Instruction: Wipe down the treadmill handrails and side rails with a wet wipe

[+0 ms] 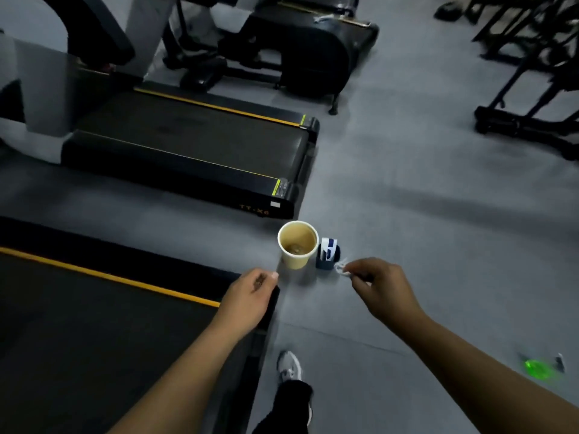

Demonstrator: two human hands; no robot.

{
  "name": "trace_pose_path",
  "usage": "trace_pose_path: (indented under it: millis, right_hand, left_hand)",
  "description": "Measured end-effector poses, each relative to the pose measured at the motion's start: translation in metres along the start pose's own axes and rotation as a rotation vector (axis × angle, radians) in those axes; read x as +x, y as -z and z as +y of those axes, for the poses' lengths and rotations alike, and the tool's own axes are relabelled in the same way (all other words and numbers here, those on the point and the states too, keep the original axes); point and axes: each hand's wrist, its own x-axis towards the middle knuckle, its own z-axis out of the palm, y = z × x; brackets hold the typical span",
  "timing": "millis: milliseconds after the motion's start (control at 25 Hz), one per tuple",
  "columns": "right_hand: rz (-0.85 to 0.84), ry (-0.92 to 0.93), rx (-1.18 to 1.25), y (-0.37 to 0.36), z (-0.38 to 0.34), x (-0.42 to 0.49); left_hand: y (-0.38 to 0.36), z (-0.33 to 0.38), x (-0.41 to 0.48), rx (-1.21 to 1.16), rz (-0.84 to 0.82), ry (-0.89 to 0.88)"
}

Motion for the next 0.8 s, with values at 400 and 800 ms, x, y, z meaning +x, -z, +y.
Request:
trace_pose_path:
  millis: [400, 800]
  right_hand:
    - [-0.263, -0.021, -0.107, -0.137, 0.148, 0.308]
    - [-0.531, 0.164, -0.266, -0.318, 0.325, 0.451]
  left_hand:
    - [-0.062, -0.010, 0.279, 0.024, 0.123, 0.204]
    - [-0.171, -0.153, 0.486, 0.066, 0.276, 0.288]
